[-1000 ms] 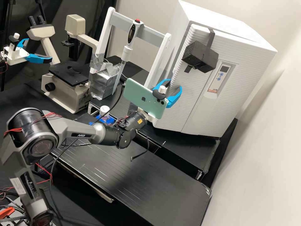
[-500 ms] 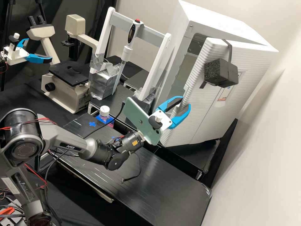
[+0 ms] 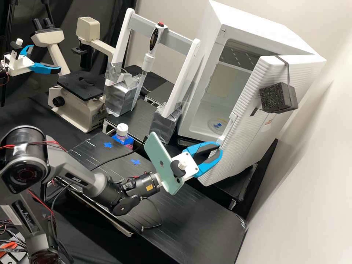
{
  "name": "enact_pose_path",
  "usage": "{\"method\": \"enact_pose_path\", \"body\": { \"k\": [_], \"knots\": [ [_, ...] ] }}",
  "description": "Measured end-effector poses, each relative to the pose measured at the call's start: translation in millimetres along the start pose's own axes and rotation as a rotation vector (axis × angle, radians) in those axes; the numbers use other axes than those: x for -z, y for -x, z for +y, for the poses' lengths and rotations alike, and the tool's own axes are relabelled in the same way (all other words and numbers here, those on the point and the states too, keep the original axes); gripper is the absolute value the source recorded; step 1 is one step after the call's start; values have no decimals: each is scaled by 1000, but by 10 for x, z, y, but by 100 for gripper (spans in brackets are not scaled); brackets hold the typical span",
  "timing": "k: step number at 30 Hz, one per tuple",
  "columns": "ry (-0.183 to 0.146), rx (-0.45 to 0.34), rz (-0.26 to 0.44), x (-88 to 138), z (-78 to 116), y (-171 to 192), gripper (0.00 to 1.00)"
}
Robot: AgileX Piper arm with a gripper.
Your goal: Open the door
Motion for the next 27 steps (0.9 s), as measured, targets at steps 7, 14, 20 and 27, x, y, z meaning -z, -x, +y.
{"method": "enact_pose_path", "body": {
  "k": [7,14,20,27],
  "knots": [
    [19,48,62,115,-4,485,0],
    [18,79,296,501,-98,941,100],
    [-40,180,426,634,-298,1184,100],
    [-97,262,432,638,-412,1184,100]
  ]
}}
